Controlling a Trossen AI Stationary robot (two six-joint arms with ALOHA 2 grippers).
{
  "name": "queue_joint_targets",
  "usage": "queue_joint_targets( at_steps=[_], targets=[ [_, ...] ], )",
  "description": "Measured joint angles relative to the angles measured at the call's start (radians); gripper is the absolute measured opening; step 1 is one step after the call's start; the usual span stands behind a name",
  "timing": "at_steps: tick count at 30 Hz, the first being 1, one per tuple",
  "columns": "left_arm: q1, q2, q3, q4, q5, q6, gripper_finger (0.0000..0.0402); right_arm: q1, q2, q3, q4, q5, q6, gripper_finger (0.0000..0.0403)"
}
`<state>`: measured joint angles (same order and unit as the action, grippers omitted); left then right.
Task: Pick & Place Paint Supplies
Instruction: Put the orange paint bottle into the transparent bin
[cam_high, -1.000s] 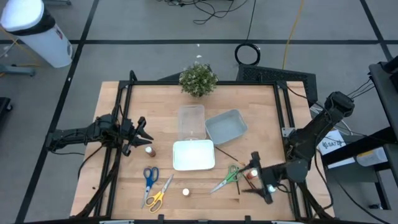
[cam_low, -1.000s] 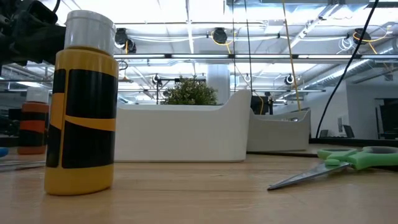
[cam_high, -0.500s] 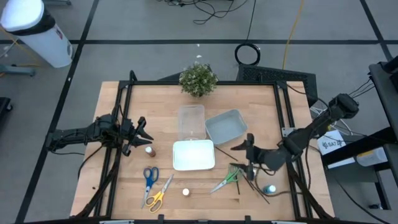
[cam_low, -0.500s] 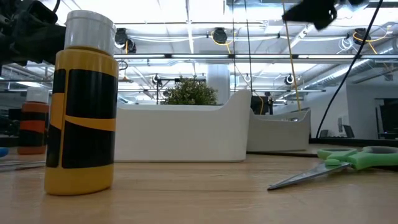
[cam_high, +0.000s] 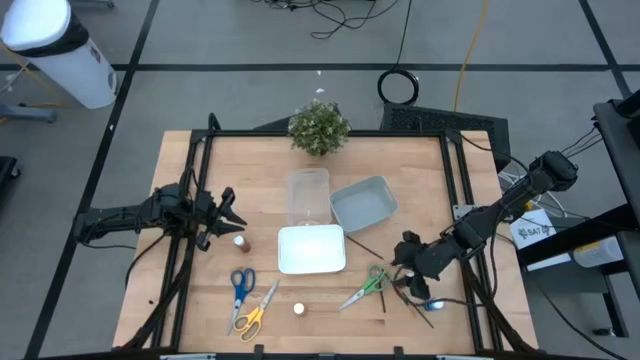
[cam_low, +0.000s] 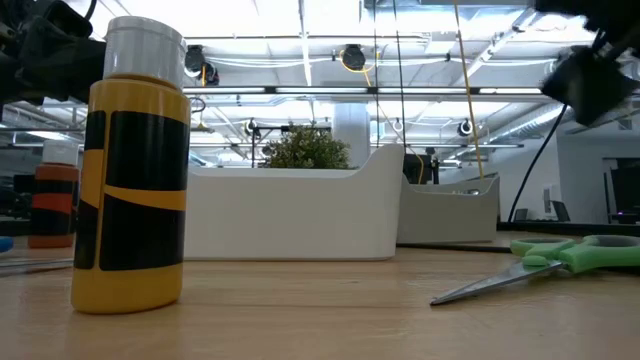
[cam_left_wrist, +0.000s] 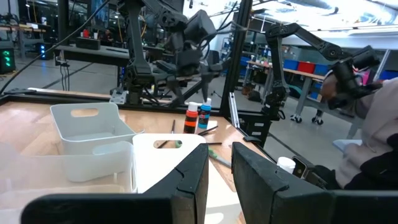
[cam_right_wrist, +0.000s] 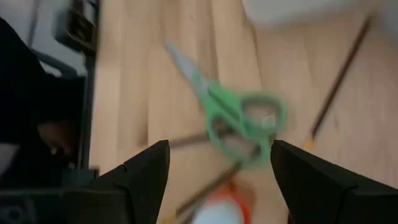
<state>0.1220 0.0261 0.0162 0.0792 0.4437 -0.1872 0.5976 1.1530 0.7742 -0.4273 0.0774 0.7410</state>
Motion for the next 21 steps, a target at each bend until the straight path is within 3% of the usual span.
queue_joint_targets(
  at_steps=[10,21],
  targets=[
    [0.000,0.000,0.000,0.000,0.000,0.000,0.0081,0.017,0.000,0.000,-0.083,-0.080,0.138,0.0253],
    [0.000,0.000,0.000,0.000,0.000,0.000,0.0081,0.048,0.048,0.000,-0.086,-0.053,0.159,0.0252]
  ],
)
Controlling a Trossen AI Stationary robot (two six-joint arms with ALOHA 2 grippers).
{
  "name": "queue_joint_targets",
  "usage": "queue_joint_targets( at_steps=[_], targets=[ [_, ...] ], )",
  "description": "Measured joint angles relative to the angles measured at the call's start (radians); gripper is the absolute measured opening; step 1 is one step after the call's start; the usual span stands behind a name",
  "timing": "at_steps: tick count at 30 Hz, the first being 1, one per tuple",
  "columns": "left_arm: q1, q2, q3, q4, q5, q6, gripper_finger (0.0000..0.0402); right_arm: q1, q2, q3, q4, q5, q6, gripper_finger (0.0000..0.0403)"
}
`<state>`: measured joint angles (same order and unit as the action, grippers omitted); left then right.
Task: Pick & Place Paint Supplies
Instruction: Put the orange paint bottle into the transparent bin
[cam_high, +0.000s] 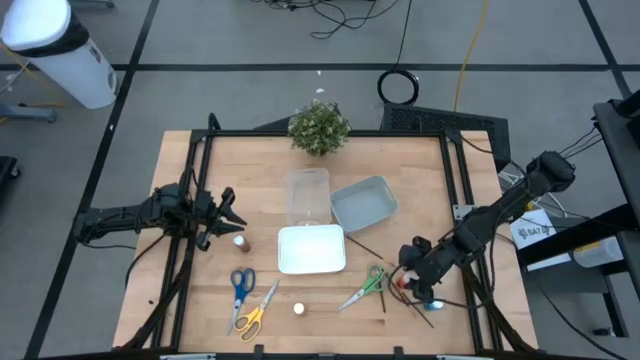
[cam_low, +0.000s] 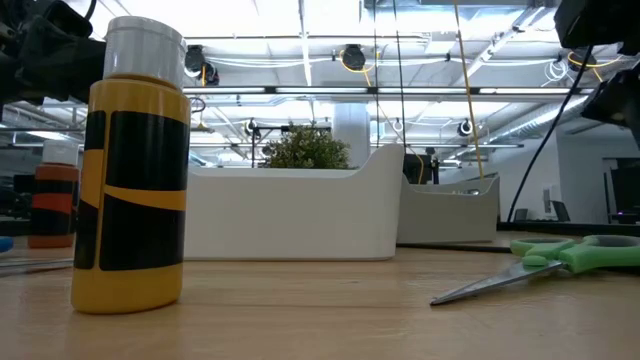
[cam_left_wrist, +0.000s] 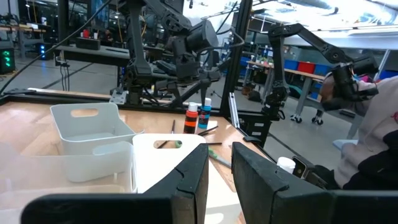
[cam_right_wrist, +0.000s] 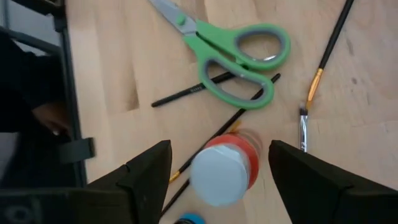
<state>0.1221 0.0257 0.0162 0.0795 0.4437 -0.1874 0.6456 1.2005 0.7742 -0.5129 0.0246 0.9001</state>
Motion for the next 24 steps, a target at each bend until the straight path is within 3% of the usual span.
queue_joint_targets(
  at_steps=[6,17,24],
  targets=[
    [0.000,0.000,0.000,0.000,0.000,0.000,0.0081,0.000,0.040,0.000,0.000,-0.002,-0.003,0.0228],
    [0.000,0.000,0.000,0.000,0.000,0.000,0.0081,-0.001,0.037,0.001,0.003,-0.001,0.027,0.0125],
    [0.000,0.000,0.000,0.000,0.000,0.000,0.0081,0.000,0.004,0.000,0.028,0.019,-0.047,0.0109]
  ],
)
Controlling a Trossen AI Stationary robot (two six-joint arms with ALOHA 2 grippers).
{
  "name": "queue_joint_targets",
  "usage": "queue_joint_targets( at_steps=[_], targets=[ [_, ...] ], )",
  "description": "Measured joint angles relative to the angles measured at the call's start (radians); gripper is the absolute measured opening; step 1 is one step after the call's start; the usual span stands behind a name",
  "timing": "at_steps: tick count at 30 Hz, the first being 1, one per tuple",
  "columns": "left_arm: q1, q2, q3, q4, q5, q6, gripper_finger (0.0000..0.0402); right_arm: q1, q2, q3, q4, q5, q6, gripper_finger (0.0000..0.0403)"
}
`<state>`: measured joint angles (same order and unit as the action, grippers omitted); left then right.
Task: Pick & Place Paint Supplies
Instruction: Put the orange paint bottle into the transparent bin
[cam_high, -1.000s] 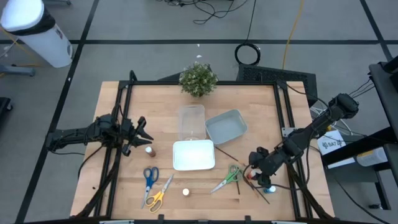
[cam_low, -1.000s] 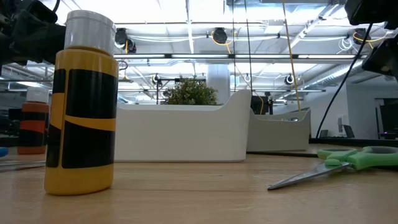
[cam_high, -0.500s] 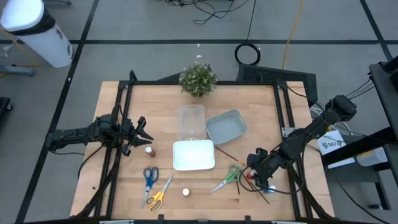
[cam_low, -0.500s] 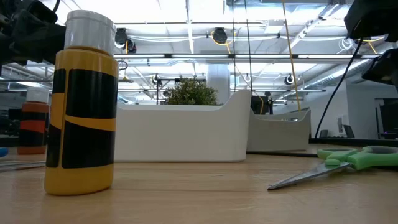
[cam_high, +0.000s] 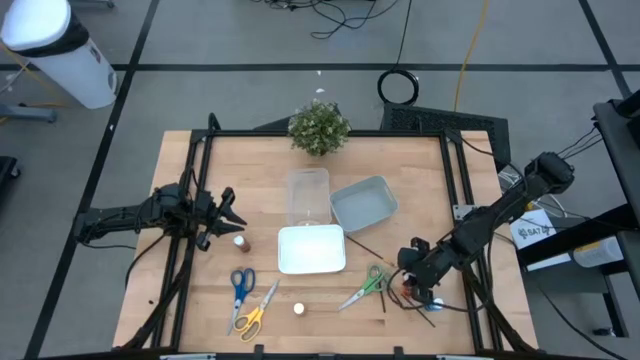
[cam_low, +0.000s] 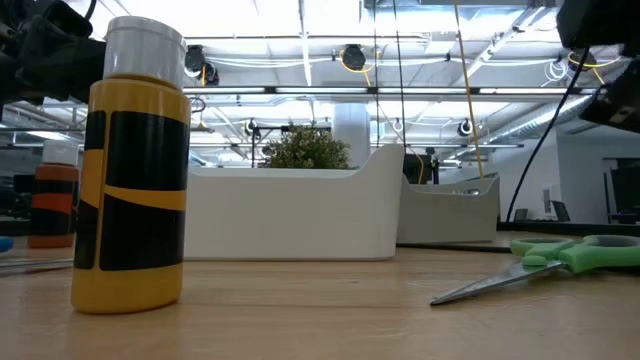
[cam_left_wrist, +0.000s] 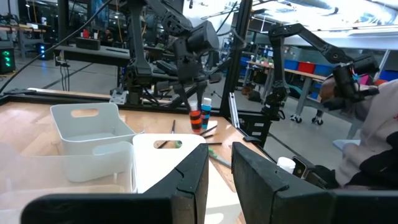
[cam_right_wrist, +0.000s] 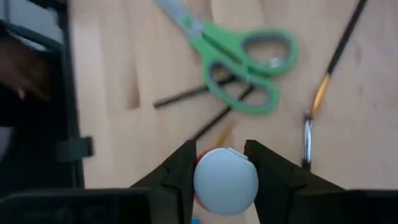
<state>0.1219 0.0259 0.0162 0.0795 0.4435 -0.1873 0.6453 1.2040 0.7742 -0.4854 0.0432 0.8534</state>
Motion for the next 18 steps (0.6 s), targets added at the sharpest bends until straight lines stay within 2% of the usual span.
queue_joint_targets(
  at_steps=[4,9,18],
  targets=[
    [0.000,0.000,0.000,0.000,0.000,0.000,0.0081,-0.004,-0.045,0.000,-0.003,0.077,-0.079,0.0109],
    [0.000,0.000,0.000,0.000,0.000,0.000,0.0081,-0.004,-0.108,0.000,0.017,0.251,-0.196,0.0108],
    [0.000,0.000,0.000,0.001,0.000,-0.006,0.0081,-0.004,-0.110,0.000,0.296,0.533,-0.609,0.0108]
  ],
)
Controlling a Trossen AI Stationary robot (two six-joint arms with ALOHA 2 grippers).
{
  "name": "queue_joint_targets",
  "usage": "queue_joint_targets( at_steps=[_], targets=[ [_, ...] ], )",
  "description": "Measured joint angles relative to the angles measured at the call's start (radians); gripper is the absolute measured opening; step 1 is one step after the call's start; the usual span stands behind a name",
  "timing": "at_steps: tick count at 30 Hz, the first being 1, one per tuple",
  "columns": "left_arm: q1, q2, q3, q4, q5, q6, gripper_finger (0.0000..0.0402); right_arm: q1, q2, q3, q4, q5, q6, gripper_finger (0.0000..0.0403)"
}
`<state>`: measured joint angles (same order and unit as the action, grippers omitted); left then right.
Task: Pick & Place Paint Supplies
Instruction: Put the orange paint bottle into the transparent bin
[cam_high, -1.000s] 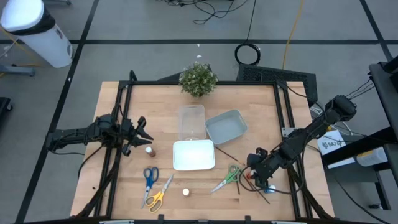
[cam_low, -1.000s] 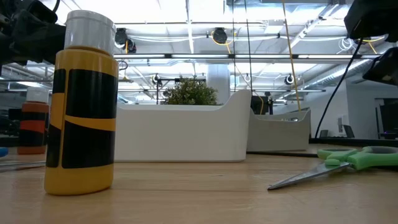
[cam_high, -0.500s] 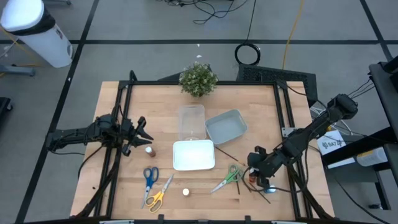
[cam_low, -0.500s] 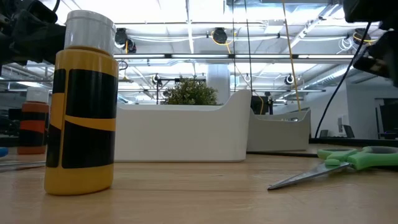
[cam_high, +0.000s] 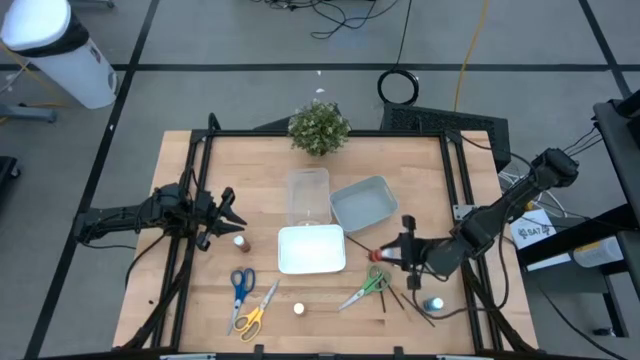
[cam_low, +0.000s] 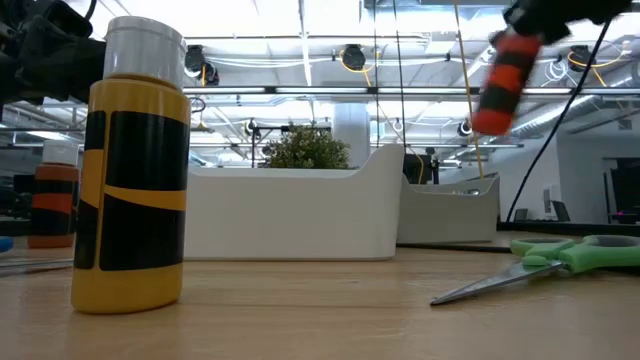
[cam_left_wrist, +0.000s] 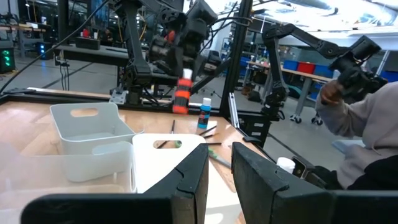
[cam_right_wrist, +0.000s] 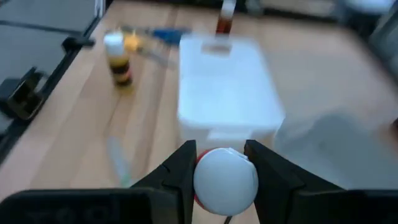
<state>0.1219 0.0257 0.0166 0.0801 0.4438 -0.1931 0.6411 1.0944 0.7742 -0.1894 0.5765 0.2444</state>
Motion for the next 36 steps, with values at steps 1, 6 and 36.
queue_joint_targets(
  at_steps=[1,6,36],
  targets=[
    [0.000,0.000,0.000,0.000,0.000,-0.001,0.0081,0.000,0.003,0.000,0.034,0.023,-0.045,0.0108],
    [0.000,0.000,0.000,0.004,0.000,-0.003,0.0081,-0.026,0.018,-0.042,0.264,0.047,-0.204,0.0108],
    [-0.166,0.572,0.021,0.792,-0.428,-0.158,0.0102,-0.426,0.127,-0.143,0.814,-0.487,-0.466,0.0108]
  ],
)
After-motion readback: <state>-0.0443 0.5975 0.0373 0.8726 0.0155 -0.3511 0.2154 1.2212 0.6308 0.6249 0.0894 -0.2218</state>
